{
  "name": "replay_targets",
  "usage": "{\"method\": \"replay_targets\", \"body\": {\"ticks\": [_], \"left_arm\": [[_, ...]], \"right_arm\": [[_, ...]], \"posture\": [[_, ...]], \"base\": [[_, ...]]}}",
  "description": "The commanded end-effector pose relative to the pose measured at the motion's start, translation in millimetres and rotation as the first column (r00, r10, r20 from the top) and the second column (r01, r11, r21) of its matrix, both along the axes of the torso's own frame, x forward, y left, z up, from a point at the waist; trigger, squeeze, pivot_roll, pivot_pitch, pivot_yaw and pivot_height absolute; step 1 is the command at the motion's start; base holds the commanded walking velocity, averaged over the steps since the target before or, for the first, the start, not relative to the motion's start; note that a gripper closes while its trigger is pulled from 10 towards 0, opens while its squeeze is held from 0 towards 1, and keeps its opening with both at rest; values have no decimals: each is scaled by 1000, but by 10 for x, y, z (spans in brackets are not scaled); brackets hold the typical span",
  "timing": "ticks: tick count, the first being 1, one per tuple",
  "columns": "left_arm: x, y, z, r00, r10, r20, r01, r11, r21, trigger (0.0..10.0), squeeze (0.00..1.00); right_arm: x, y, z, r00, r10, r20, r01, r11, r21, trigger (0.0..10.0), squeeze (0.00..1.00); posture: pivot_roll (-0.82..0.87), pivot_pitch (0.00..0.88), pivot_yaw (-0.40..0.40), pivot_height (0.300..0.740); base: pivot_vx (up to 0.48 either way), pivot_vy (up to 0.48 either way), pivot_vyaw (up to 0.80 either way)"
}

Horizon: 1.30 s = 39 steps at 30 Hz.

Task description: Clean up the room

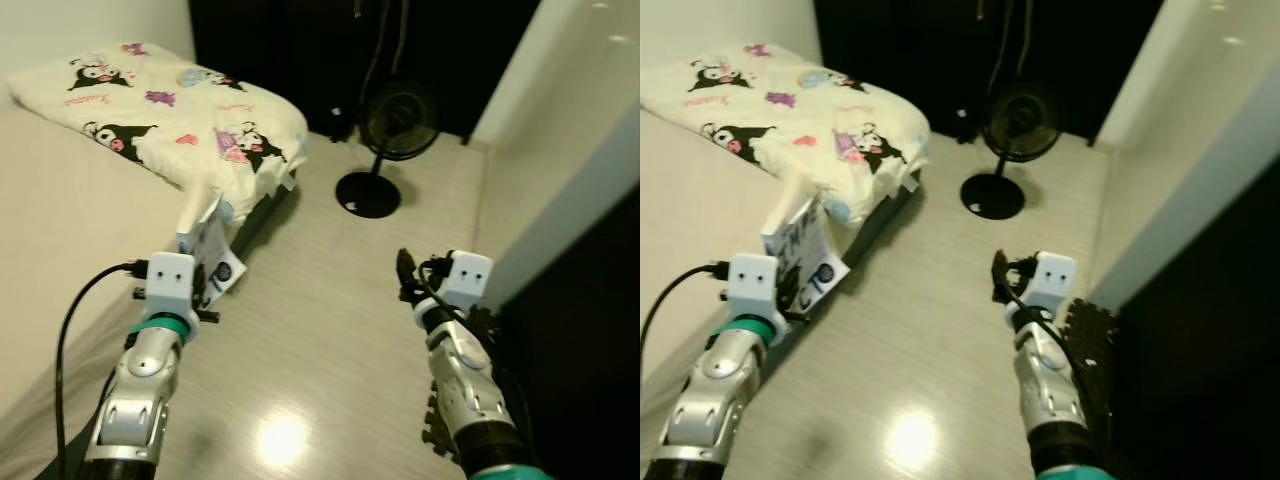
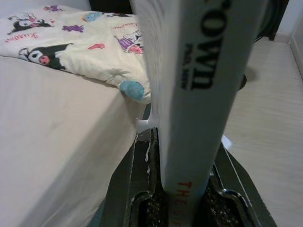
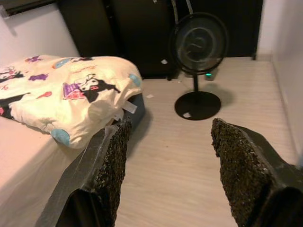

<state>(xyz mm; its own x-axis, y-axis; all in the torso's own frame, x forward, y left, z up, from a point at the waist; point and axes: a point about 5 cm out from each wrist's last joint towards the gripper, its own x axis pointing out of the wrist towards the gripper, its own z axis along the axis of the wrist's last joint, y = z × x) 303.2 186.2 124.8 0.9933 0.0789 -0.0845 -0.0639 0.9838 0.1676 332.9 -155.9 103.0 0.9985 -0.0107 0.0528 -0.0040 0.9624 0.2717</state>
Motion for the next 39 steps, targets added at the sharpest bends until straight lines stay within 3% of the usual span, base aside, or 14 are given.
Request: {"method": "replay_targets", "body": {"ticks": [1, 14, 32, 39], "left_arm": [[1, 28, 28, 1000, 10, 18, -10, 1000, 5, 10000, 0], [14, -59, 100, 996, -55, 68, 52, 998, 41, 10000, 0], [29, -48, 91, 996, -43, 76, 38, 997, 68, 10000, 0], [24, -9, 73, 997, -31, 70, 25, 996, 86, 10000, 0]], "right_arm": [[-11, 13, -29, 1000, 6, -14, -6, 1000, -3, 10000, 0], [3, 27, 12, 1000, 9, 4, -9, 1000, -9, 10000, 0], [32, 21, 35, 1000, 8, 8, -8, 1000, -14, 10000, 0], [21, 11, 31, 1000, -10, 12, 9, 1000, 24, 10000, 0]], "posture": [[118, 15, -26, 740], [116, 11, -24, 740], [118, 0, -26, 740], [118, 5, -19, 740]], "base": [[0, 0, 0], [0, 0, 672], [0, 0, 799], [478, 0, 225]]}}
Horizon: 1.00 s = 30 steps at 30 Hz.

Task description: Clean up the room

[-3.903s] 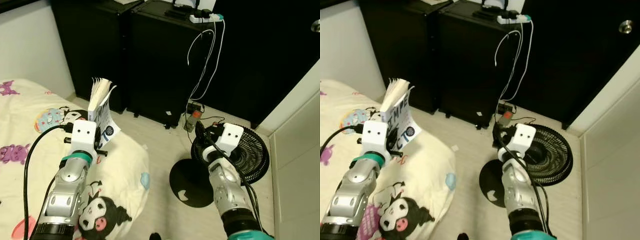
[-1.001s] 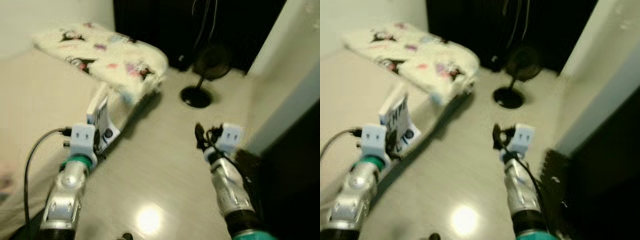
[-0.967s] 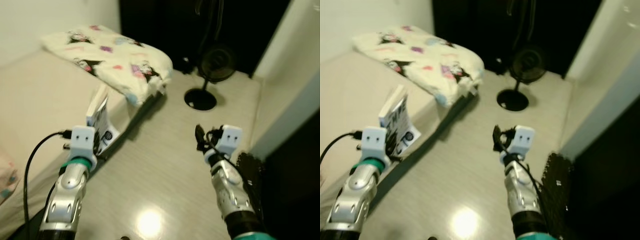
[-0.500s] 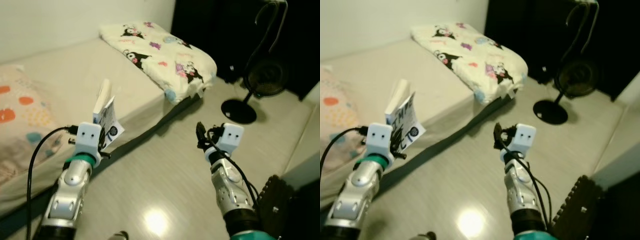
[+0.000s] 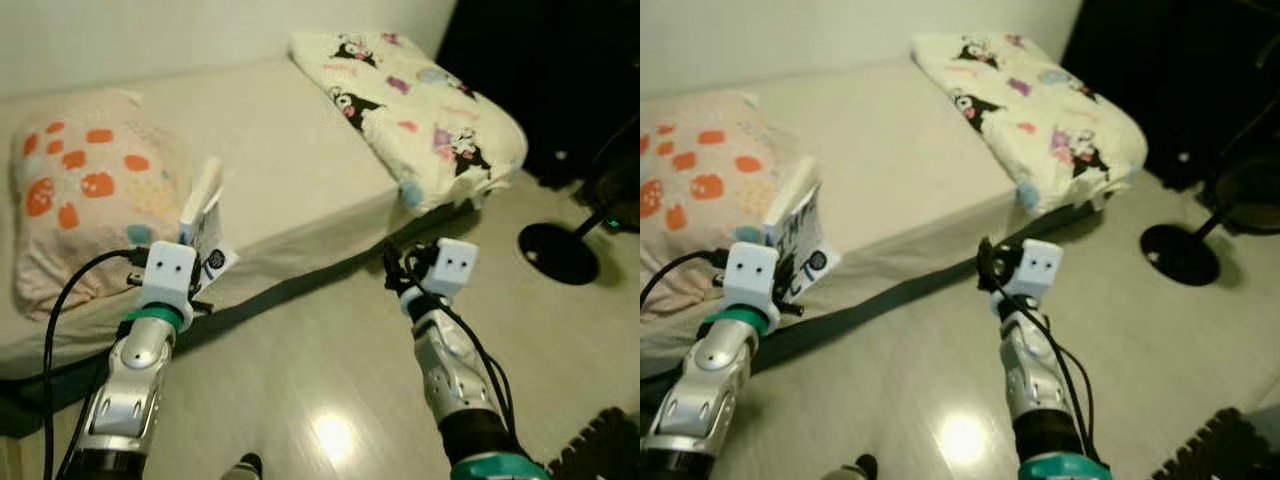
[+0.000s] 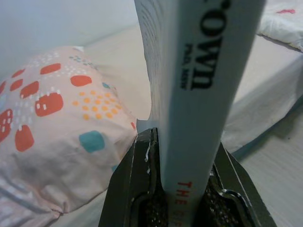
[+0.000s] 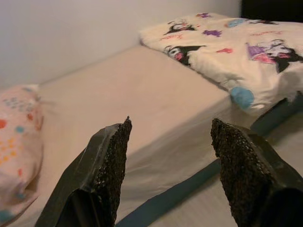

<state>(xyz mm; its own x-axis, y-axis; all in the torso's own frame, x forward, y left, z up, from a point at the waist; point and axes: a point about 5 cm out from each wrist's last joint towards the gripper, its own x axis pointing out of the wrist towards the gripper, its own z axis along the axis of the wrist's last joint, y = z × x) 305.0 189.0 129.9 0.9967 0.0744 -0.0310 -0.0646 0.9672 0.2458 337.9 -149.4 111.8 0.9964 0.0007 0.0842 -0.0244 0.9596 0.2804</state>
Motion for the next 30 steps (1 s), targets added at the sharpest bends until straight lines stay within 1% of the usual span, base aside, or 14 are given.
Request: {"method": "replay_targets", "body": {"ticks": [1, 7, 11, 17, 20, 22, 26, 30], "left_arm": [[5, -35, 22, 1000, -21, 24, 21, 1000, 3, 10000, 0], [8, -36, 23, 999, -26, 25, 26, 1000, 5, 10000, 0], [33, -5, 62, 999, -45, 29, 44, 999, 28, 10000, 0], [70, 5, 106, 997, -71, 33, 69, 996, 51, 10000, 0], [70, 5, 106, 997, -71, 33, 69, 996, 51, 10000, 0], [93, -25, 136, 994, -99, 39, 96, 993, 73, 10000, 0], [101, -29, 141, 994, -103, 40, 100, 992, 77, 10000, 0], [113, -30, 143, 992, -121, 32, 117, 986, 119, 10000, 0]], "right_arm": [[-30, -57, -57, 1000, -22, -19, 23, 1000, 15, 10000, 0], [-33, -64, -63, 999, -26, -20, 26, 1000, 15, 10000, 0], [-43, -59, -75, 999, -36, -20, 37, 999, 20, 10000, 0], [-63, -51, -105, 998, -52, -24, 52, 998, 31, 10000, 0], [-63, -51, -105, 998, -52, -24, 52, 998, 31, 10000, 0], [-81, -50, -117, 998, -59, -23, 60, 998, 36, 10000, 0], [-82, -52, -115, 998, -61, -20, 61, 998, 33, 10000, 0], [-55, -41, -82, 999, -52, -7, 52, 998, 21, 10000, 0]], "posture": [[118, 5, -19, 740], [118, 5, -19, 740], [123, 17, 14, 740], [122, 21, 42, 740], [122, 21, 42, 740], [116, 19, 54, 740], [115, 18, 59, 740], [120, 17, 73, 740]], "base": [[480, 0, 0], [480, 0, 0], [472, 0, 0], [469, 0, 0], [469, 0, 0], [469, 0, 0], [469, 0, 0], [469, 0, 0]]}}
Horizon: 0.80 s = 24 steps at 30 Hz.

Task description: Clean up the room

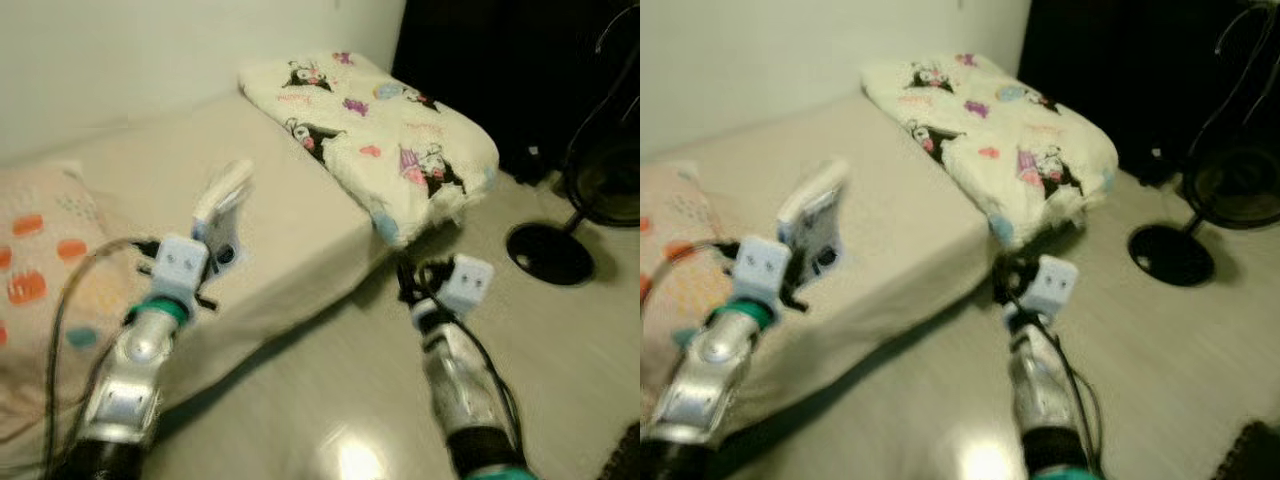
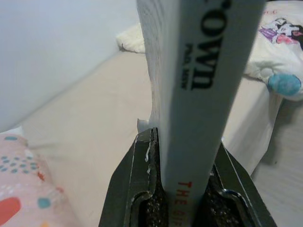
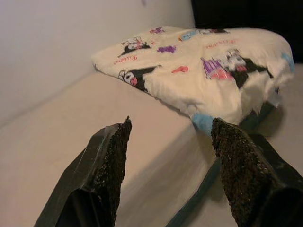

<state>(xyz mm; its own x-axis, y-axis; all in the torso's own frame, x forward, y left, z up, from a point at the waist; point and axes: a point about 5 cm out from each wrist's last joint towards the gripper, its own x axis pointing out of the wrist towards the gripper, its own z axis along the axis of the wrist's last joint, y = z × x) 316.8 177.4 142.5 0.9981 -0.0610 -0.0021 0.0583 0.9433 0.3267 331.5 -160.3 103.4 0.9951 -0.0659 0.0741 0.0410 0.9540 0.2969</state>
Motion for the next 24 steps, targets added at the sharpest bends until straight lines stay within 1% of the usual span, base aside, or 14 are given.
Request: {"method": "replay_targets", "body": {"ticks": [1, 2, 3, 4, 7, 8, 9, 10, 12, 16, 18, 21, 23, 24], "left_arm": [[-4, 88, 16, 1000, 15, 13, -16, 999, 42, 10000, 0], [-8, 100, 6, 1000, 16, 8, -16, 998, 62, 10000, 0], [-14, 129, -15, 1000, 24, 0, -24, 995, 100, 10000, 0], [-14, 129, -15, 1000, 24, 0, -24, 995, 100, 10000, 0], [-32, 212, -68, 998, 51, -22, -46, 983, 177, 10000, 0], [-32, 212, -68, 998, 51, -22, -46, 983, 177, 10000, 0], [-42, 234, -83, 998, 55, -26, -49, 978, 203, 10000, 0], [-42, 234, -83, 998, 55, -26, -49, 978, 203, 10000, 0], [-68, 262, -117, 998, 58, -35, -48, 969, 242, 10000, 0], [-82, 270, -133, 998, 58, -39, -46, 966, 255, 10000, 0], [-103, 260, -170, 997, 57, -50, -41, 960, 277, 10000, 0], [-104, 244, -179, 997, 53, -53, -35, 958, 284, 10000, 0], [-100, 208, -200, 997, 38, -65, -16, 953, 303, 10000, 0], [-106, 167, -216, 997, -3, -73, 27, 945, 327, 10000, 0]], "right_arm": [[15, 72, 8, 1000, 16, 6, -16, 1000, 2, 10000, 0], [21, 81, 11, 1000, 18, 7, -18, 1000, 2, 10000, 0], [26, 98, 13, 1000, 23, 8, -23, 1000, 2, 10000, 0], [26, 98, 13, 1000, 23, 8, -23, 1000, 2, 10000, 0], [32, 149, 13, 999, 41, 8, -41, 999, -2, 10000, 0], [32, 149, 13, 999, 41, 8, -41, 999, -2, 10000, 0], [31, 166, 12, 999, 52, 8, -52, 999, -9, 10000, 0], [31, 166, 12, 999, 52, 8, -52, 999, -9, 10000, 0], [28, 197, 6, 997, 72, 6, -72, 997, -32, 10000, 0], [27, 210, 3, 997, 81, 5, -81, 996, -43, 10000, 0], [33, 234, 10, 995, 102, 7, -101, 992, -73, 10000, 0], [37, 239, 15, 994, 107, 8, -106, 991, -76, 10000, 0], [45, 242, 23, 994, 111, 10, -110, 991, -74, 10000, 0], [47, 238, 26, 994, 110, 11, -108, 992, -69, 10000, 0]], "posture": [[120, 17, 73, 740], [124, 16, 76, 740], [124, 16, 76, 740], [124, 16, 76, 740], [129, 16, 76, 740], [129, 16, 76, 740], [137, 19, 70, 740], [137, 19, 70, 740], [143, 23, 61, 740], [143, 23, 61, 740], [143, 23, 61, 740], [143, 22, 52, 740], [140, 20, 47, 740], [136, 19, 48, 740]], "base": [[469, 0, 0], [469, 0, 0], [461, 0, 0], [461, 0, 0], [461, 0, 0], [461, 0, 0], [461, 0, 575], [461, 0, 575], [461, 0, 797], [461, 0, 800], [418, 0, 794], [399, 0, 794], [285, 0, 706], [0, 0, 0]]}}
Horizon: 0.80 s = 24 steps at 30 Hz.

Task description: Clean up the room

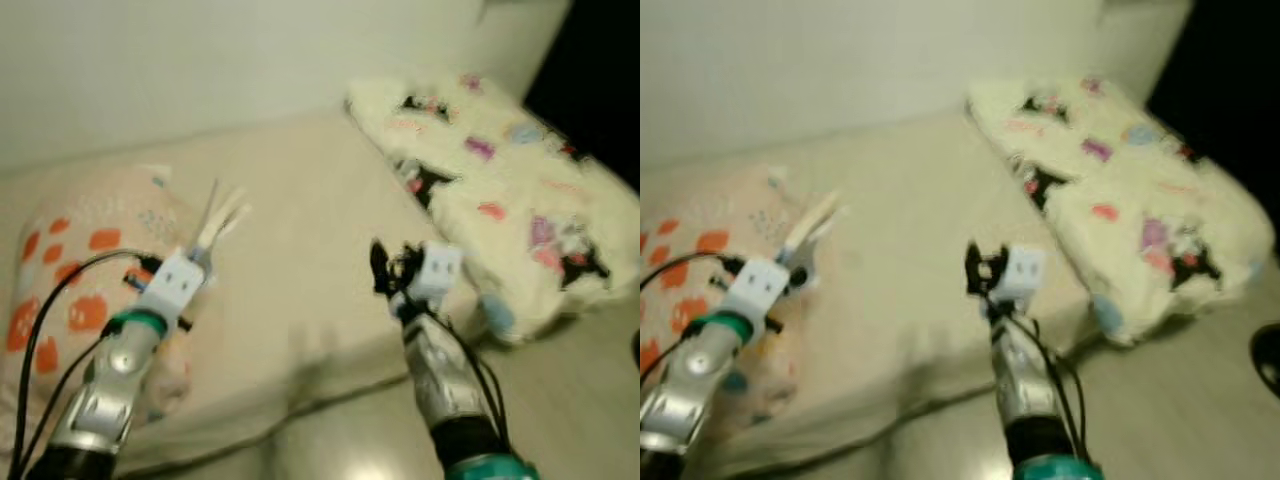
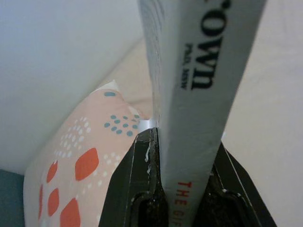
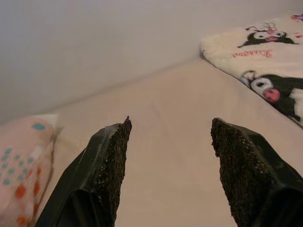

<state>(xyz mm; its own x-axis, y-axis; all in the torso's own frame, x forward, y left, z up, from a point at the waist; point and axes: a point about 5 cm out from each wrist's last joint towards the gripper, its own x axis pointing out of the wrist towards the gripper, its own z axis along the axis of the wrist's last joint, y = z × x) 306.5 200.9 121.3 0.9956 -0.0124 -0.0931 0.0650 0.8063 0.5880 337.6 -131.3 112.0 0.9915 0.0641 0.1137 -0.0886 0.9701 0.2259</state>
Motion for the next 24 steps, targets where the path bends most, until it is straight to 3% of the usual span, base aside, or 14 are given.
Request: {"method": "replay_targets", "body": {"ticks": [1, 2, 5, 9, 13, 17, 24], "left_arm": [[-3, -68, -4, 999, -50, -1, 50, 998, 30, 10000, 0], [-14, -137, -30, 990, -140, -16, 141, 985, 98, 10000, 0], [-12, -172, -21, 981, -192, -10, 192, 971, 144, 10000, 0], [-31, -335, 47, 915, -403, 16, 381, 877, 294, 10000, 0], [-50, -370, 39, 895, -446, 3, 421, 846, 328, 10000, 0], [-150, -511, -87, 824, -564, -61, 535, 736, 414, 10000, 0], [-175, -559, -149, 813, -578, -69, 543, 711, 447, 10000, 0]], "right_arm": [[-14, -51, -59, 1000, -15, -25, 15, 1000, 3, 10000, 0], [-11, -69, -61, 999, -24, -26, 24, 1000, 9, 10000, 0], [-14, -83, -64, 999, -32, -26, 32, 999, 10, 10000, 0], [-26, -137, -103, 997, -58, -42, 58, 998, 5, 10000, 0], [-28, -138, -110, 997, -61, -46, 61, 998, 7, 10000, 0], [-32, -136, -129, 997, -60, -54, 60, 998, 3, 10000, 0], [-37, -130, -145, 997, -53, -62, 53, 999, -6, 10000, 0]], "posture": [[136, 19, 48, 740], [135, 18, 49, 740], [132, 16, 51, 740], [127, 13, 52, 740], [127, 13, 52, 740], [127, 10, 52, 740], [129, 12, 46, 740]], "base": [[0, 0, 0], [0, 0, 0], [0, 0, 0], [0, 0, 0], [0, 0, 0], [0, 0, 0], [0, 0, 0]]}}
